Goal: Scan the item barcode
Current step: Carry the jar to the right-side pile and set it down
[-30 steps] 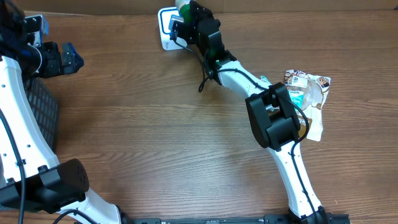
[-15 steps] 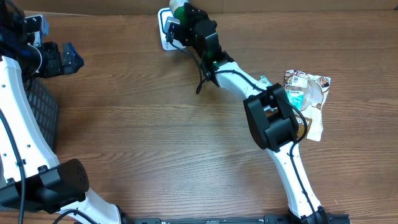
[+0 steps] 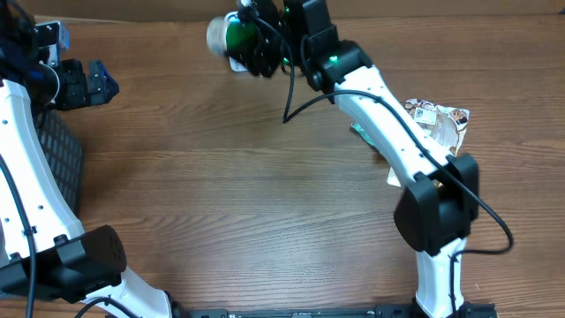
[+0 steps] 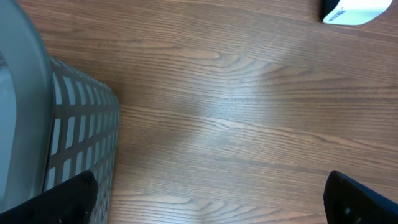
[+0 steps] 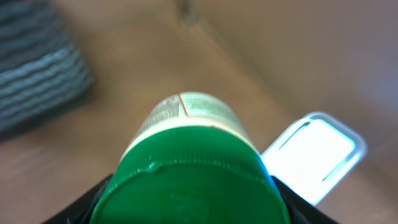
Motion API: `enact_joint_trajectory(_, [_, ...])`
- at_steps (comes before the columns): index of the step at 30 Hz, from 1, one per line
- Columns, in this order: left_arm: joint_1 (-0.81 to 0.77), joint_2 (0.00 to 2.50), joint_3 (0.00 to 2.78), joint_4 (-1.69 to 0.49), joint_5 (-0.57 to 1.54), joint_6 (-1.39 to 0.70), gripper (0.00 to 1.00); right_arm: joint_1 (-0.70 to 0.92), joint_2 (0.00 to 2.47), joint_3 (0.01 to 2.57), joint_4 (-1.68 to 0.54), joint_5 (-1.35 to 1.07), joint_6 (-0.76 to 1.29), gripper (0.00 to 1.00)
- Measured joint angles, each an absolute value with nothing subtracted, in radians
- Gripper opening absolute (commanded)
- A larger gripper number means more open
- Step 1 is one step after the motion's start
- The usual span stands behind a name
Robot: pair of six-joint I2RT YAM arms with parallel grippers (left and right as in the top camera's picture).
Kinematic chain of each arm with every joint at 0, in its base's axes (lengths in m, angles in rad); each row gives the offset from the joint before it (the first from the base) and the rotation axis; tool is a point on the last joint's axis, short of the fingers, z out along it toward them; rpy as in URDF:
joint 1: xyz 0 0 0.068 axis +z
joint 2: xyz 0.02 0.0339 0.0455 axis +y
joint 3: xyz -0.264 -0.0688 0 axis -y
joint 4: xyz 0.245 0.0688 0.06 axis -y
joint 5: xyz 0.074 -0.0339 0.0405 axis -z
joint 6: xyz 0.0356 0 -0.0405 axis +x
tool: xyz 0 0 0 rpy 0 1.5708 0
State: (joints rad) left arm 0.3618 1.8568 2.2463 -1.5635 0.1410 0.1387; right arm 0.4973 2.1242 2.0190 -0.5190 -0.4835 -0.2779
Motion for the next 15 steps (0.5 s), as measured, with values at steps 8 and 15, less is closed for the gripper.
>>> enact_joint_trajectory(8, [0.362, 1.857, 2.246, -1.564, 0.141, 0.139, 1.00, 0.504, 2.147, 2.000, -1.272, -0.458, -0.338, 0.42])
enact_joint_trajectory(15, [0.362, 1.857, 2.246, -1.563, 0.141, 0.139, 1.00, 0.469, 2.152, 1.876, -1.392, -0.075, -0.293, 0.47])
